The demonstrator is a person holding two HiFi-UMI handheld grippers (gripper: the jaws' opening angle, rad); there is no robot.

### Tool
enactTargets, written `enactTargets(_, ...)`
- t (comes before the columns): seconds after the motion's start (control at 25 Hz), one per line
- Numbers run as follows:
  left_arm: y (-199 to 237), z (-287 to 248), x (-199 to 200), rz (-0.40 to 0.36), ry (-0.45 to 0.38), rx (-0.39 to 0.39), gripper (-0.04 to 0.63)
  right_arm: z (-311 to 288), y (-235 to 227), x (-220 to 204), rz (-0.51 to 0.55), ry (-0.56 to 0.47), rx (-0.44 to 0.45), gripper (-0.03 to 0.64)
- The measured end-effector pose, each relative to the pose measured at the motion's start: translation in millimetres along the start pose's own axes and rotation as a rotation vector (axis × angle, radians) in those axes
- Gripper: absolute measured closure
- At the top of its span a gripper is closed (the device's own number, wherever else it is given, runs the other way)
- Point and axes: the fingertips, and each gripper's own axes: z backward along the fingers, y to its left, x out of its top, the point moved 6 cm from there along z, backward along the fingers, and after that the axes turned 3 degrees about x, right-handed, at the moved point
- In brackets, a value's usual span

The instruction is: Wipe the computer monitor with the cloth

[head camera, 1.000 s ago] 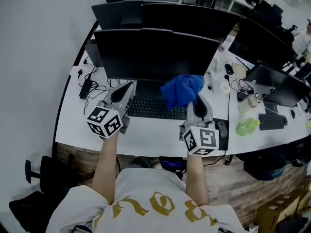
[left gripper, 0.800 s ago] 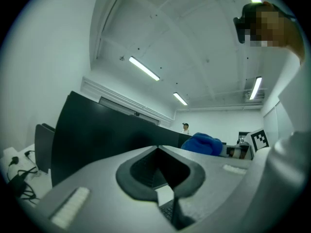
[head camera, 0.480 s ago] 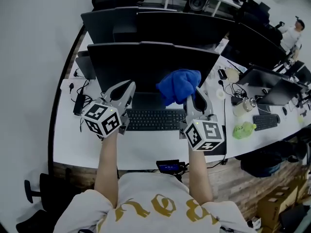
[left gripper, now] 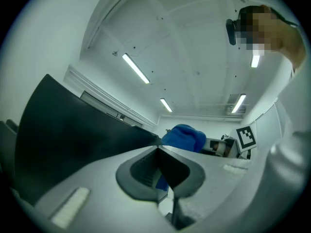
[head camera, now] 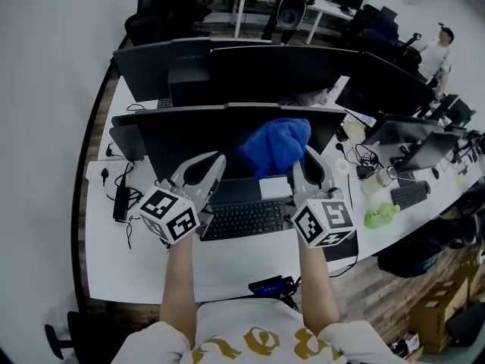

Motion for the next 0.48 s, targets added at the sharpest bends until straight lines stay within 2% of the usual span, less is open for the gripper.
enactTargets(0.2, 11.7, -8.3, 5.1, 0.025, -0.021, -0.013, 0.595, -21.3, 1.0, 17.9, 0.025, -0.038, -0.007, 0.545)
enactTargets(0.48, 23.4, -16.4, 16.3, 0.018, -0.046, -0.002, 0.595, -51.9, -0.2, 36.9, 0.026, -0.106, 0.012, 0.546)
